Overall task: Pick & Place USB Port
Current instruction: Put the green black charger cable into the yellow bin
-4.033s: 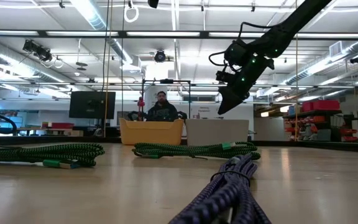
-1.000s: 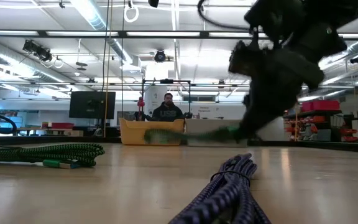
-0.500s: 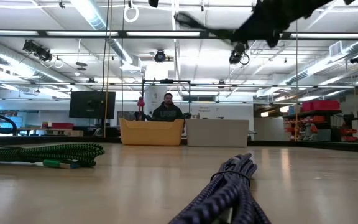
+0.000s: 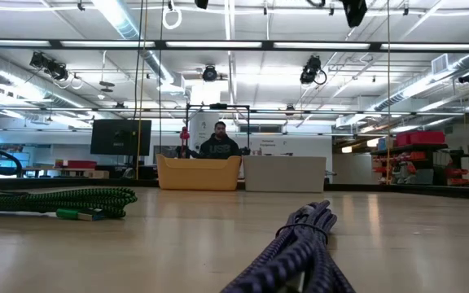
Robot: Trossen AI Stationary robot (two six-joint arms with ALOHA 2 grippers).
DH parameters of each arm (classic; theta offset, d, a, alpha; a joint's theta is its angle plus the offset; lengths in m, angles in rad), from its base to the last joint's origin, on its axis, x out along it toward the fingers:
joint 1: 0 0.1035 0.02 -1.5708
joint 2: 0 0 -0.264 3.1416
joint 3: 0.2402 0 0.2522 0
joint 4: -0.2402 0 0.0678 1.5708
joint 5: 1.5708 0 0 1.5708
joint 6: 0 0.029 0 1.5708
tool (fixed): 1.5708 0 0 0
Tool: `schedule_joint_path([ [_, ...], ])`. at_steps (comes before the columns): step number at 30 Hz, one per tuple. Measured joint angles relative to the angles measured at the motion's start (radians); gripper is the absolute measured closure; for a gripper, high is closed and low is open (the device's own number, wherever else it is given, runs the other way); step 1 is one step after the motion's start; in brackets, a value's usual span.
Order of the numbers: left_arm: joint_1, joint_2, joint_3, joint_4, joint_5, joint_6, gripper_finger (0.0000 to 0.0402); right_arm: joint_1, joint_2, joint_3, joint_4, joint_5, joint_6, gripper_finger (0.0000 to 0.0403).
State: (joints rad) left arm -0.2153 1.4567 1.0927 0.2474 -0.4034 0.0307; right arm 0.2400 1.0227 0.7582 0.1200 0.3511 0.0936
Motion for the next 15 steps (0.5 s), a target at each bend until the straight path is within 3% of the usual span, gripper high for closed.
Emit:
schedule_joint_path([
  [15, 0.000, 0.000, 0.000, 0.121, 0.000, 0.042, 0.0356, 0.050, 0.013, 0.002, 0.034, -0.008, -0.016, 0.0397],
])
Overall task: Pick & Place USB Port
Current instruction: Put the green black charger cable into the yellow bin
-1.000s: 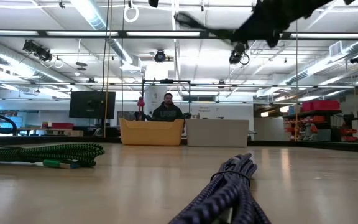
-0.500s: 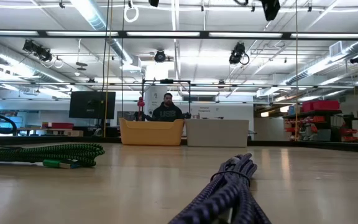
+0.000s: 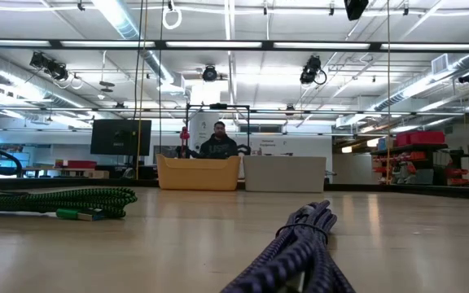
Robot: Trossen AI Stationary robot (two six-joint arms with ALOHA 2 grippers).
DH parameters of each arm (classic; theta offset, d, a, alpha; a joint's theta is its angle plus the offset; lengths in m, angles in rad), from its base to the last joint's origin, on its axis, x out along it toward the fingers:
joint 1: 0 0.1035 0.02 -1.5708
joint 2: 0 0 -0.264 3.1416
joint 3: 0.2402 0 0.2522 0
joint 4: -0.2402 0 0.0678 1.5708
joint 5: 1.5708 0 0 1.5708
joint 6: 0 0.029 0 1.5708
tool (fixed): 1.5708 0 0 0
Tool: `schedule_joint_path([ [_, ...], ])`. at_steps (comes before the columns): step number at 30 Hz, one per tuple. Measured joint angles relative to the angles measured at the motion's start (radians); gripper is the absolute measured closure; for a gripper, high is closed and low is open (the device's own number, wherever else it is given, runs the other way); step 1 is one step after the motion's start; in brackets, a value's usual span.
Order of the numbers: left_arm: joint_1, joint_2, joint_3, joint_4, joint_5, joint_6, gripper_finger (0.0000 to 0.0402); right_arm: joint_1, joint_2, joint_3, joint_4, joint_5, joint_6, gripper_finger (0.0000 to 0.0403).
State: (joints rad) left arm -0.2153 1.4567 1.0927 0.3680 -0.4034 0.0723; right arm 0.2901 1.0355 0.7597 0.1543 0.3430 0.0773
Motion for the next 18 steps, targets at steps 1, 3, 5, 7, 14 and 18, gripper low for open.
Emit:
schedule_joint_path([
  [1, 0.000, 0.000, 0.000, 0.006, 0.000, 0.000, 0.0356, 0.000, 0.004, 0.000, 0.001, 0.004, 0.000, 0.0397],
  [3, 0.000, 0.000, 0.000, 0.016, 0.005, 0.000, 0.0356, 0.000, 0.008, 0.000, 0.002, 0.004, -0.001, 0.0397],
  [5, 0.000, 0.000, 0.000, 0.032, 0.006, 0.009, 0.0356, 0.000, 0.012, 0.000, 0.011, -0.003, -0.002, 0.0397],
  [7, 0.000, 0.000, 0.000, 0.048, 0.007, 0.031, 0.0356, 0.000, 0.018, 0.000, 0.013, -0.003, -0.003, 0.0397],
  [14, 0.000, 0.000, 0.000, 0.089, 0.023, 0.045, 0.0356, -0.001, 0.025, 0.000, 0.025, -0.019, -0.011, 0.0397],
  [18, 0.000, 0.000, 0.000, 0.090, 0.026, 0.053, 0.0355, -0.001, 0.025, 0.000, 0.027, -0.020, -0.022, 0.0397],
])
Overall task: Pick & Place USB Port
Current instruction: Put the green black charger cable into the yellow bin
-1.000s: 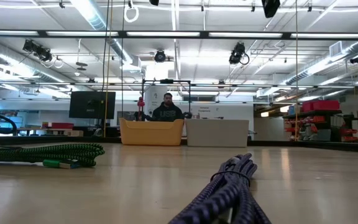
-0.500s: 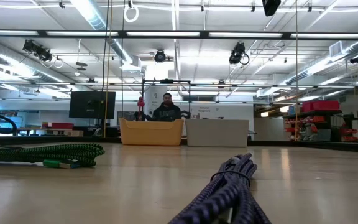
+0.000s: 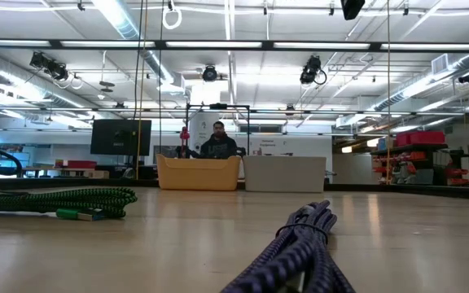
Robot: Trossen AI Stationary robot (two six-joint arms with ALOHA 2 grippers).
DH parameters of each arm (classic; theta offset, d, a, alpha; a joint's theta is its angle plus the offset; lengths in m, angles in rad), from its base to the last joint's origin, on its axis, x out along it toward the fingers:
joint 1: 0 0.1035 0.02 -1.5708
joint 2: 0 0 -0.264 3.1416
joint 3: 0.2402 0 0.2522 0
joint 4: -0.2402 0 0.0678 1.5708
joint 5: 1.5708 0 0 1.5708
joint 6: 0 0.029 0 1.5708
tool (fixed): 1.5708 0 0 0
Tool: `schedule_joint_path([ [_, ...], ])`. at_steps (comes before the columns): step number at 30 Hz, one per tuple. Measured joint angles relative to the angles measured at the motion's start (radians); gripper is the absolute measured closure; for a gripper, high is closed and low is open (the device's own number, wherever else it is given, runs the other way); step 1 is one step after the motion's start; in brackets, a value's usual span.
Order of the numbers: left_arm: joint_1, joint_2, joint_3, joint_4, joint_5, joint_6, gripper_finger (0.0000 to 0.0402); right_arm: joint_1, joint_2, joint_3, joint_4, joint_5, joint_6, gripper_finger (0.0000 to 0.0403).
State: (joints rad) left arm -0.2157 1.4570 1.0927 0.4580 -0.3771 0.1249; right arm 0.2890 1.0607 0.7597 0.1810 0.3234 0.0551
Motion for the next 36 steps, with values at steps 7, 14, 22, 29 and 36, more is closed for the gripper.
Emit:
schedule_joint_path([
  [7, 0.000, 0.000, 0.000, 0.001, 0.001, 0.006, 0.0319, 0.000, 0.000, 0.000, -0.001, 0.001, -0.003, 0.0397],
  [14, 0.000, 0.000, 0.000, 0.004, 0.003, -0.002, 0.0249, 0.000, 0.000, 0.000, -0.002, 0.001, -0.002, 0.0397],
  [22, 0.010, 0.000, 0.000, 0.074, 0.008, -0.010, 0.0228, 0.000, 0.005, 0.000, 0.014, -0.023, -0.003, 0.0397],
  [29, 0.040, 0.012, 0.001, 0.087, 0.008, -0.067, 0.0228, 0.000, 0.019, 0.000, 0.036, -0.027, -0.012, 0.0397],
  [36, 0.065, 0.037, 0.001, 0.083, 0.070, -0.117, 0.0301, 0.000, 0.020, -0.002, 0.034, -0.027, -0.022, 0.0397],
])
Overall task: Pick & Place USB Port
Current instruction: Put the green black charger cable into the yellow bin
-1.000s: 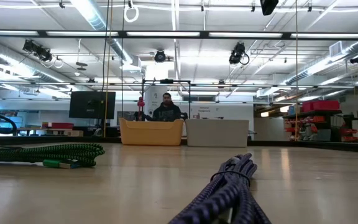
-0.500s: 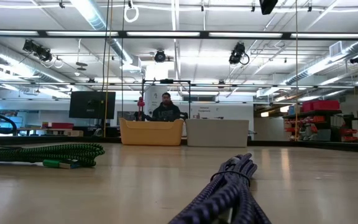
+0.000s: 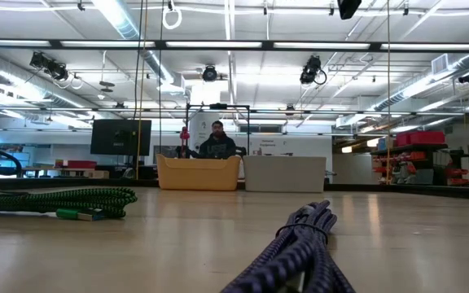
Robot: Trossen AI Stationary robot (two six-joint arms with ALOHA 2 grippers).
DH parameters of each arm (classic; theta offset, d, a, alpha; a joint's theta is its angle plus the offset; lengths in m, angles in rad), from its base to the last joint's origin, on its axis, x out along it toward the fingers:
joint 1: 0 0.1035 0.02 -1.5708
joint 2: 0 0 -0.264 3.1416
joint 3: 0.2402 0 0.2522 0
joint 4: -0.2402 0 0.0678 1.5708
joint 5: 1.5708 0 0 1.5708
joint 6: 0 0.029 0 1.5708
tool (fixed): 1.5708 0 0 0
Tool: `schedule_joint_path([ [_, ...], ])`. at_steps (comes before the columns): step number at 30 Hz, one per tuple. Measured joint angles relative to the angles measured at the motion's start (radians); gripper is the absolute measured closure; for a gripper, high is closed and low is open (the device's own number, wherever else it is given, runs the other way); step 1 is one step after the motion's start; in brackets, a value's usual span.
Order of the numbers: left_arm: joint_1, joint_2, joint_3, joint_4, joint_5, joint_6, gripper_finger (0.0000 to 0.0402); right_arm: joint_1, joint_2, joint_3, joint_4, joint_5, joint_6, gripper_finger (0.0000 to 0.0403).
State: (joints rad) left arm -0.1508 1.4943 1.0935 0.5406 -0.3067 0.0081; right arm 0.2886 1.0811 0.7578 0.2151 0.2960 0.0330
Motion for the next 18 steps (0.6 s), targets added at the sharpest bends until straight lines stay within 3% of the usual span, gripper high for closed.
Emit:
schedule_joint_path([
  [3, 0.003, 0.004, 0.000, 0.000, 0.030, 0.006, 0.0378, 0.000, 0.000, 0.000, -0.010, 0.003, 0.000, 0.0397],
  [12, 0.003, 0.004, 0.000, -0.006, 0.018, 0.028, 0.0389, 0.000, 0.000, 0.000, -0.014, 0.004, 0.000, 0.0394],
  [18, 0.003, 0.004, 0.000, -0.027, 0.005, 0.030, 0.0389, 0.000, 0.000, 0.000, -0.016, 0.001, 0.005, 0.0345],
])
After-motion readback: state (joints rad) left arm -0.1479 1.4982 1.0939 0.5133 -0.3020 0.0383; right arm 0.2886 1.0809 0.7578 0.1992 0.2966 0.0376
